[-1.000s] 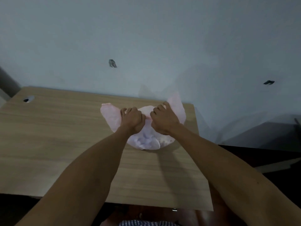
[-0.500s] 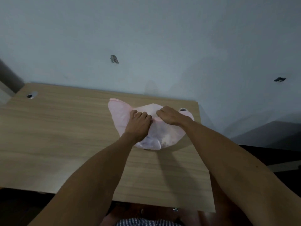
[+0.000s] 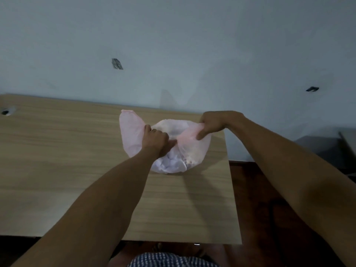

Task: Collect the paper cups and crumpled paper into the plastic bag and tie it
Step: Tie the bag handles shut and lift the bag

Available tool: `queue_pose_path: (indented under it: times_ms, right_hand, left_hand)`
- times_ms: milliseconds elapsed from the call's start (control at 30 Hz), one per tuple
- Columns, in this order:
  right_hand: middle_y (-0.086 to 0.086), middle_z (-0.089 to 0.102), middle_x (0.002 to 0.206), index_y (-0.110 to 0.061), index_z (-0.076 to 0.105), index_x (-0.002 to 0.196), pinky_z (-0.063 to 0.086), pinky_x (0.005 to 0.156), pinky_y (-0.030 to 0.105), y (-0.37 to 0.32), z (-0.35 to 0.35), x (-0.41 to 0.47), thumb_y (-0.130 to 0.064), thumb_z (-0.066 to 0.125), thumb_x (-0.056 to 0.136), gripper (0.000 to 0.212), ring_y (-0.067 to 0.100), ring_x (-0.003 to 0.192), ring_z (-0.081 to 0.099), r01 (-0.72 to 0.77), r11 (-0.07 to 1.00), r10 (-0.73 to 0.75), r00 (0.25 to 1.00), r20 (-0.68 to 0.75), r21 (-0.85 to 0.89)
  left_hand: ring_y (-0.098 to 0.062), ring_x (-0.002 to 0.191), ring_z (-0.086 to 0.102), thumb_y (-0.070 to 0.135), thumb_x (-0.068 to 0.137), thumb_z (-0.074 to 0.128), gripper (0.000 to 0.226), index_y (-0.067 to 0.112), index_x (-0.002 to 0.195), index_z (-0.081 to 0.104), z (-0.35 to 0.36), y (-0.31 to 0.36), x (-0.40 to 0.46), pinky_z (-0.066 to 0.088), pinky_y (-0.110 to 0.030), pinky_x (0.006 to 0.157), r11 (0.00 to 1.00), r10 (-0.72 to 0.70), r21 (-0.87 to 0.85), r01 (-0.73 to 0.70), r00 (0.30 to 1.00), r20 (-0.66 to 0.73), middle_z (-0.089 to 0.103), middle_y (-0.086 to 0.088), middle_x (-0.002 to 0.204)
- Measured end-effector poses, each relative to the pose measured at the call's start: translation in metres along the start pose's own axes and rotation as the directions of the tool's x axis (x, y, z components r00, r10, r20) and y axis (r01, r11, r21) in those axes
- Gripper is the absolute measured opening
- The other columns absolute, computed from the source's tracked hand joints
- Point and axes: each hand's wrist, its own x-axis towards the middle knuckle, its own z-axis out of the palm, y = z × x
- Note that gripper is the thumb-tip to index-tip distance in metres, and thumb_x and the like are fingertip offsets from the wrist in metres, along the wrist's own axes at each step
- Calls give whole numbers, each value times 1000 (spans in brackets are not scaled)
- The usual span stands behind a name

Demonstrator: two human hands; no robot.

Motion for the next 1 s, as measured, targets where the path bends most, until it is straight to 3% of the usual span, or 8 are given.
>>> queue_pose_path:
  times_ms: [133, 300, 367, 467, 700, 800, 867, 1000]
  right_hand:
    - [-12, 72, 114, -18, 74, 118, 53, 82, 18, -27, 29, -2, -34, 88, 73, 50, 2, 99, 66, 179, 768, -48, 973, -224, 614]
    - [0, 78, 95, -5, 77, 95, 56, 75, 22, -62, 76, 15, -27, 83, 83, 25, 9, 87, 70, 238, 424, 201, 916, -347, 874]
    - [-4, 70, 120, -15, 73, 113, 50, 100, 34, -72, 84, 24, -34, 79, 87, 33, 13, 110, 65, 178, 503, 250, 907, -340, 846]
    - [4, 46, 141, -20, 53, 141, 25, 114, 44, -82, 95, 38, -46, 63, 93, 55, 26, 127, 52, 15, 908, 189, 878, -441, 418]
    - [14, 40, 138, -8, 38, 143, 29, 103, 49, -100, 116, 51, -65, 62, 86, 85, 34, 123, 51, -96, 993, 118, 831, -543, 70]
    - [16, 41, 136, -5, 37, 142, 31, 100, 49, -104, 119, 51, -66, 62, 86, 87, 34, 117, 52, -126, 992, 111, 823, -557, 10]
    - [16, 42, 136, -6, 38, 140, 31, 100, 49, -106, 121, 51, -64, 64, 85, 84, 34, 116, 53, -142, 990, 113, 820, -561, -9]
    - [16, 44, 134, -4, 37, 141, 33, 97, 49, -107, 124, 50, -66, 67, 82, 90, 34, 112, 55, -160, 987, 115, 809, -576, -28]
  left_hand:
    - [-21, 78, 61, 65, 97, 30, 61, 22, 73, 66, 0, 10, 5, 27, -45, 100, 998, -48, -31, 49, 998, 32, 66, 3, 71]
    - [-19, 79, 61, 61, 97, 31, 60, 22, 71, 68, 2, 11, -2, 28, -45, 98, 998, -42, -46, 41, 999, -8, 69, 6, 71]
    - [-20, 87, 62, 63, 98, 28, 60, 25, 74, 69, 6, 7, -9, 27, -48, 105, 997, -15, -74, 13, 999, -35, 70, 4, 77]
    - [-25, 98, 59, 54, 97, 34, 47, 22, 86, 68, 13, -4, -28, 26, -53, 111, 995, 67, -67, -80, 981, -182, 66, -1, 90]
    - [-27, 152, 22, 45, 90, 53, 71, 10, 150, 37, 16, -67, -68, 6, -54, 121, 982, -160, -171, 79, 830, -534, 29, -11, 162]
    - [-29, 154, 15, 68, 83, 56, 104, 14, 160, 11, 16, -87, -81, 8, -52, 121, 850, -486, -435, 297, 761, -430, 14, -11, 167]
    - [-30, 151, 23, 86, 66, 64, 130, 18, 159, 5, 19, -93, -85, 17, -52, 120, 598, -669, -704, 384, 723, -174, 19, -9, 166]
    - [-24, 138, 45, 83, 40, 83, 139, 26, 152, 23, 33, -91, -89, 41, -50, 111, 277, -554, -881, 384, 813, 180, 44, 0, 152]
